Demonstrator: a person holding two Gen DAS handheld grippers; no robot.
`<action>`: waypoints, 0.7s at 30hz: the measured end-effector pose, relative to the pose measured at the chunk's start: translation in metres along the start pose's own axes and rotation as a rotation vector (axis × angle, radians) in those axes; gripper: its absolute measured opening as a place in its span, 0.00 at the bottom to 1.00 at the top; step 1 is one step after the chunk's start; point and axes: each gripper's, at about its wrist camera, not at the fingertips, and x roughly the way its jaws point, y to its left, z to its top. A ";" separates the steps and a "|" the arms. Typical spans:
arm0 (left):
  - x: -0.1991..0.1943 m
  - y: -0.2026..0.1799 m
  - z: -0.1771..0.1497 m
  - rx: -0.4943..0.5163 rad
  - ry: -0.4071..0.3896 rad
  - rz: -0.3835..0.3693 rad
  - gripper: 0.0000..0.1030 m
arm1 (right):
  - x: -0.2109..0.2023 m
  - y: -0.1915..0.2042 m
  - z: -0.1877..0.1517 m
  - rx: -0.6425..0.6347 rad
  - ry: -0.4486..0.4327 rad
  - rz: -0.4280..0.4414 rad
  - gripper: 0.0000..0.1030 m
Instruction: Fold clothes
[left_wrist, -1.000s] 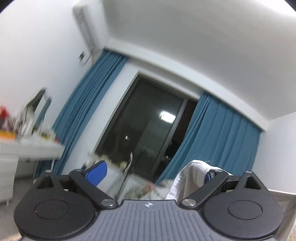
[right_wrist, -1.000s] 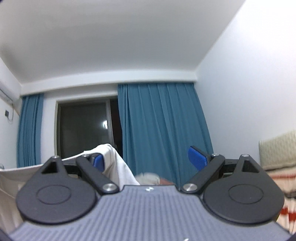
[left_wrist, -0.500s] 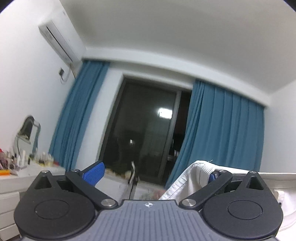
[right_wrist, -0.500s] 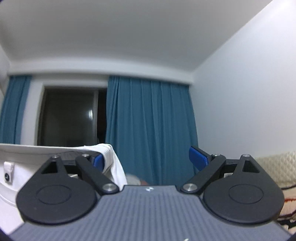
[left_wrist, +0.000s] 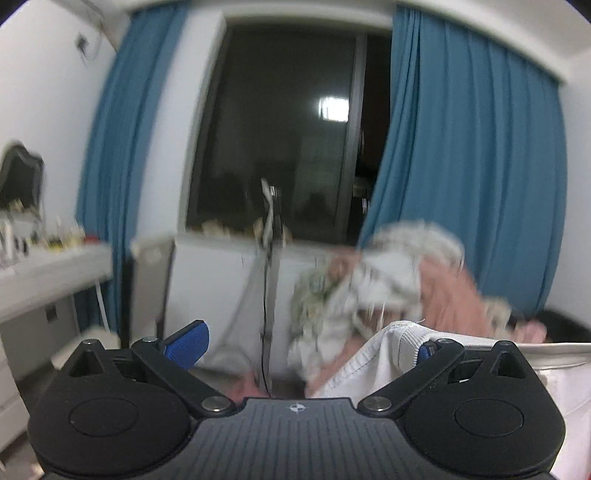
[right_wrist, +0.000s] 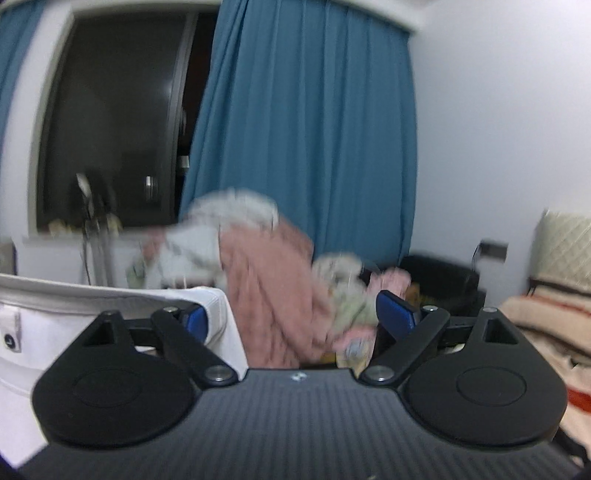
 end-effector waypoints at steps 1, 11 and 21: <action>0.033 0.000 -0.023 0.007 0.044 -0.003 1.00 | 0.027 0.005 -0.021 -0.002 0.042 -0.003 0.88; 0.216 0.037 -0.138 0.059 0.428 -0.039 0.99 | 0.193 0.048 -0.188 -0.060 0.422 0.041 0.88; 0.243 0.053 -0.141 0.156 0.598 -0.141 1.00 | 0.166 0.077 -0.172 -0.141 0.561 0.276 0.88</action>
